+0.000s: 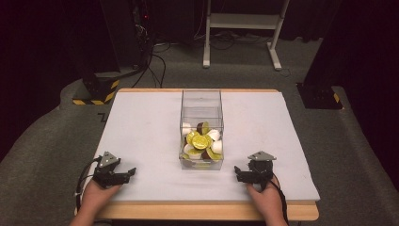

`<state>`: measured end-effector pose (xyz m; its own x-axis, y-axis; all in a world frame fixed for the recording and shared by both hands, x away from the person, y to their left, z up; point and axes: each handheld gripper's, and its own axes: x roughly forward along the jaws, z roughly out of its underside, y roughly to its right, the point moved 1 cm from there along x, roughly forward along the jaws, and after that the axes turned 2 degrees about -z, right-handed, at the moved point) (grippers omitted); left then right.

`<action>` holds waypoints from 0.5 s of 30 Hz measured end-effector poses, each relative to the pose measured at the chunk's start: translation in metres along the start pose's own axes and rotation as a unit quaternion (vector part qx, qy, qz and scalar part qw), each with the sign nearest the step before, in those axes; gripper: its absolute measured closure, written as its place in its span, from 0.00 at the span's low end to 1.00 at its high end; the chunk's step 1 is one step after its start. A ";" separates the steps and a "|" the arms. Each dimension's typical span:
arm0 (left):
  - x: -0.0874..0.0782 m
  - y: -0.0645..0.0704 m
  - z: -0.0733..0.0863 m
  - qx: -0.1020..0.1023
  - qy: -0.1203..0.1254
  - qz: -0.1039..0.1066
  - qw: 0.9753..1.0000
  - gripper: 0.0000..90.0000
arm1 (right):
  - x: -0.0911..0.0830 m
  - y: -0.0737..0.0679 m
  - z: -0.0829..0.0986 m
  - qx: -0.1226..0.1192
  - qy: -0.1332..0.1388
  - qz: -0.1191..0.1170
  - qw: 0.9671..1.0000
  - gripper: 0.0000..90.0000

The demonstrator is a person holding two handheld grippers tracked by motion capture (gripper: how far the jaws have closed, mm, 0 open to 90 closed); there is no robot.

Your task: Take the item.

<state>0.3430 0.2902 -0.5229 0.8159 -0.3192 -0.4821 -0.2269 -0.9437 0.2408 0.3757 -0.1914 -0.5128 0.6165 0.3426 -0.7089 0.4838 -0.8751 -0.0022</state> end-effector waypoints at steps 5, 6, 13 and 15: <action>0.000 0.000 0.000 0.002 -0.001 0.000 1.000 0.24 | 0.000 0.000 0.000 0.001 0.000 0.000 1.000 0.11; 0.000 0.000 0.000 0.004 -0.001 0.000 1.000 0.24 | 0.000 0.000 0.000 0.001 0.000 0.000 1.000 0.11; 0.000 0.000 0.000 0.002 -0.001 0.000 1.000 0.24 | 0.000 0.000 0.000 0.001 0.000 0.000 1.000 0.11; 0.000 0.000 0.000 0.000 0.000 0.000 1.000 0.24 | 0.000 0.000 0.000 0.001 0.000 0.000 1.000 0.11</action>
<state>0.3430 0.2903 -0.5228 0.8155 -0.3188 -0.4830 -0.2265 -0.9438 0.2405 0.3757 -0.1914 -0.5128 0.6168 0.3418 -0.7091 0.4817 -0.8763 -0.0034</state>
